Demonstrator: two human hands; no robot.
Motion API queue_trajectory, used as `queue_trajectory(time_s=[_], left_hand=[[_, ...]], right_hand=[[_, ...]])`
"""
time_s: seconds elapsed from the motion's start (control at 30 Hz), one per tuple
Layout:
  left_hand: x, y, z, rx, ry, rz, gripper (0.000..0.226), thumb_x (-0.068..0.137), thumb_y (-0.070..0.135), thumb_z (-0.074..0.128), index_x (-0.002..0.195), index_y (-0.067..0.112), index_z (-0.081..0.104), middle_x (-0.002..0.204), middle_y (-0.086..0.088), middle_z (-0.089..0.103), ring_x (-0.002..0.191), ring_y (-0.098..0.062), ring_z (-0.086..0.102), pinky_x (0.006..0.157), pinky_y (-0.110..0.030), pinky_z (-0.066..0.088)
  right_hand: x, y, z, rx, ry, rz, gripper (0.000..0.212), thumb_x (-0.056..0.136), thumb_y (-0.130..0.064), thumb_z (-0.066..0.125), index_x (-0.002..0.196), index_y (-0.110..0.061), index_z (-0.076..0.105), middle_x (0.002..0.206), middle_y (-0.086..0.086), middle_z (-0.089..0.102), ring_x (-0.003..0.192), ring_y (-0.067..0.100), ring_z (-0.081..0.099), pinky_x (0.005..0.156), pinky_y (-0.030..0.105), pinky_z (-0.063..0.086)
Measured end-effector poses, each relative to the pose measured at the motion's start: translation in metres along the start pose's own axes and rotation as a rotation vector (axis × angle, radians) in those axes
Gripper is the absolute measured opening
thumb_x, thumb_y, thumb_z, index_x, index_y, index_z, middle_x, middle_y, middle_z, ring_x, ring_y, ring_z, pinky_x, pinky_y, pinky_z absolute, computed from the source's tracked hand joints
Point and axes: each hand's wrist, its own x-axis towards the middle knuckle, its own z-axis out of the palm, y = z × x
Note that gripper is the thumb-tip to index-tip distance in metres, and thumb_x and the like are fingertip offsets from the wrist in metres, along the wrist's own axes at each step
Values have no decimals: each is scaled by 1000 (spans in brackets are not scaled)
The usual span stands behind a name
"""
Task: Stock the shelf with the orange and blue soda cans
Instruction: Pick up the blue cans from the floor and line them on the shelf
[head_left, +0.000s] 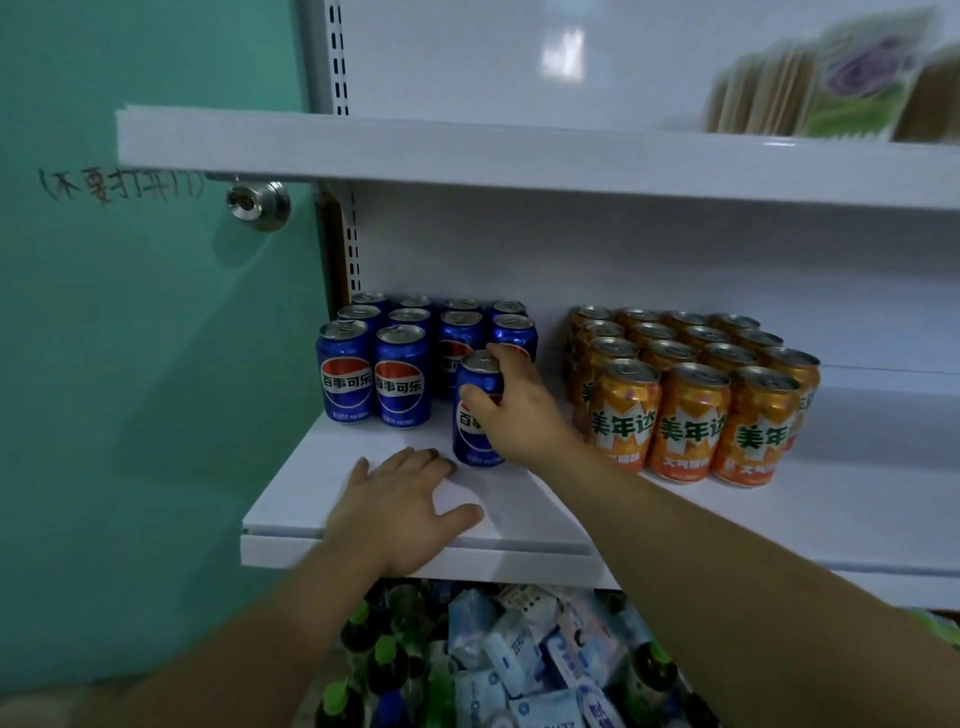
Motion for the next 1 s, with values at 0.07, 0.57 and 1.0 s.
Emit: queue_trajectory(time_s=[0.07,0.57,1.0], left_hand=[[0,-1,0,-11,-6,2,74,85,74,29,149,36,22,159,12,15,147,-11,10,119,-49,5],[-1,0,-3,-5,-9,5,71,88,69,33,150,36,20,160,11,11,147,-10,7,119,-49,2],[0,-1,0,-23,-4,5,70,88,69,35,149,37,21,160,13,12,146,-9,7,119,-49,2]], right_hand=[[11,1,6,15,-31,20,62,96,-33,55,149,-21,26,150,5,33,133,25,39,103,33,36],[59,9,32,-48,-51,-10,64,98,-37,51,151,-22,19,158,-1,20,140,21,29,110,38,32],[61,13,33,-174,-37,-45,82,88,-42,66,151,-24,16,156,1,18,142,23,24,111,39,33]])
